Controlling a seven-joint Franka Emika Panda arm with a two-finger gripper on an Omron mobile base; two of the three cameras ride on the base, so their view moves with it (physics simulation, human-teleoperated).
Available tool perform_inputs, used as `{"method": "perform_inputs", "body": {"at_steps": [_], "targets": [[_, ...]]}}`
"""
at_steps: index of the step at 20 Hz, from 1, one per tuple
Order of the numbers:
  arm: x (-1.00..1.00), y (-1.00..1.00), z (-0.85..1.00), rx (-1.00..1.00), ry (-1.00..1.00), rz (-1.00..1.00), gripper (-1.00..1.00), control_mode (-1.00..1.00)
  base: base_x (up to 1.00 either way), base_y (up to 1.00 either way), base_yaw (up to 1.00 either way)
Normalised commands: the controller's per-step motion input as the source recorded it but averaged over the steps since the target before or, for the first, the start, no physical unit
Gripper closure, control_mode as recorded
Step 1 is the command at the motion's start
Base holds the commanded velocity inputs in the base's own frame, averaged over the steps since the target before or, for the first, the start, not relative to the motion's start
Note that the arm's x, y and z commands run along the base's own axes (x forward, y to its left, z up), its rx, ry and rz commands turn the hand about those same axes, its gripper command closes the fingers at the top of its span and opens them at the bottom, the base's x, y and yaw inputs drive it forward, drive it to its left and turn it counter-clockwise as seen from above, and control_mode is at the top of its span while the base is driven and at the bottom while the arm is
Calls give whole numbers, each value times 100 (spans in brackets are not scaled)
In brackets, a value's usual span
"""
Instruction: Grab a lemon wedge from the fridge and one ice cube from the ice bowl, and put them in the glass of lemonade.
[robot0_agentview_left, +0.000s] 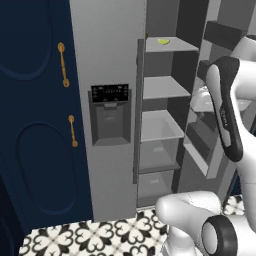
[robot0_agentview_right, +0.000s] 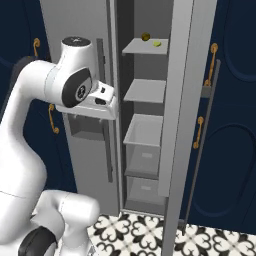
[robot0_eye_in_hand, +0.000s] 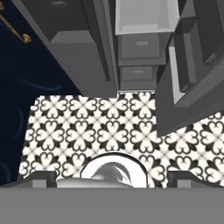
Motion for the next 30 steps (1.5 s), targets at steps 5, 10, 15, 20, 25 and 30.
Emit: {"method": "perform_inputs", "body": {"at_steps": [5, 10, 15, 20, 25, 30], "targets": [[-18, 47, 9, -9, 0, -4, -100, -100, 0, 0, 0], [0, 10, 0, 0, 0, 0, -100, -100, 0, 0, 0], [0, 0, 0, 0, 0, 0, -100, -100, 0, 0, 0], [8, -1, 0, 0, 0, 0, -100, 100, 51, -9, -2], [0, 0, 0, 0, 0, 0, -100, 100, 100, -29, -6], [0, 0, 0, 0, 0, 0, -100, 100, 86, -44, -6]]}}
